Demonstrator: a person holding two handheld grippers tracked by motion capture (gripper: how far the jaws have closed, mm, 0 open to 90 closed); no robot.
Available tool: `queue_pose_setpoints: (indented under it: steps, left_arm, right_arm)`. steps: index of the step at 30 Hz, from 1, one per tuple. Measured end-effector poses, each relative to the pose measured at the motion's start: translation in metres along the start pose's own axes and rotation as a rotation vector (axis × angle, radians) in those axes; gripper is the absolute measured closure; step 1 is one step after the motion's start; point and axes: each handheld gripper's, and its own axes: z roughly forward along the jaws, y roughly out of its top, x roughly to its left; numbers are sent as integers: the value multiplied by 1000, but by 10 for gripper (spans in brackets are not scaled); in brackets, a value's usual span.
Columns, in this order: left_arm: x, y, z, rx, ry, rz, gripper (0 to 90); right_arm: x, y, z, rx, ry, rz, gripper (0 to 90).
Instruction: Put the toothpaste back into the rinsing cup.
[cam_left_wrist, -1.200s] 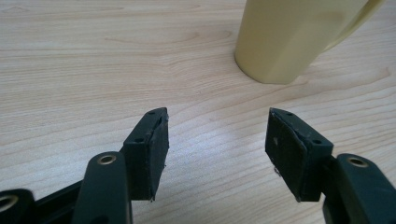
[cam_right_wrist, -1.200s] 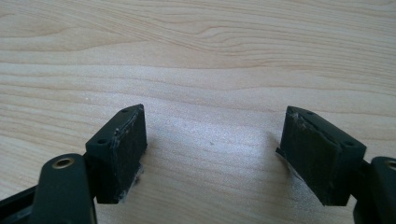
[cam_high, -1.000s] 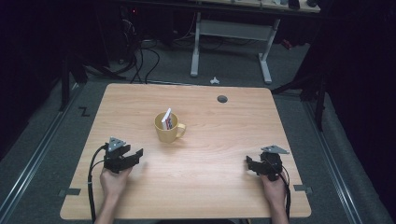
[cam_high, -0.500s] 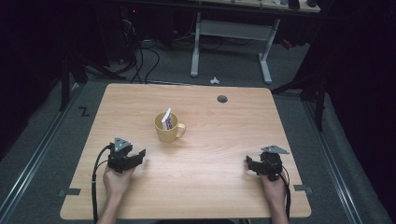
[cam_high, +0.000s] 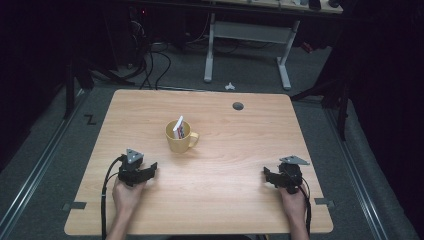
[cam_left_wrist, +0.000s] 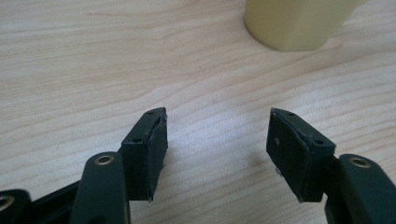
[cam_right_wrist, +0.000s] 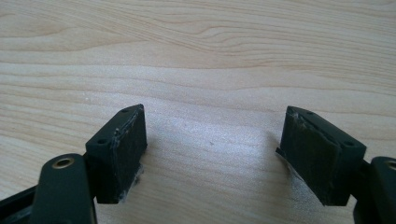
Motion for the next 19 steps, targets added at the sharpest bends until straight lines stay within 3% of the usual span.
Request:
queue_pose_setpoints:
  steps: [5, 19]
  left_arm:
    - [-3, 0, 1, 7, 20, 24, 367]
    - [-3, 0, 1, 10, 22, 16, 344]
  right_arm:
    - [0, 0, 0, 0, 0, 0, 228]
    - [0, 0, 0, 1, 0, 3, 229]
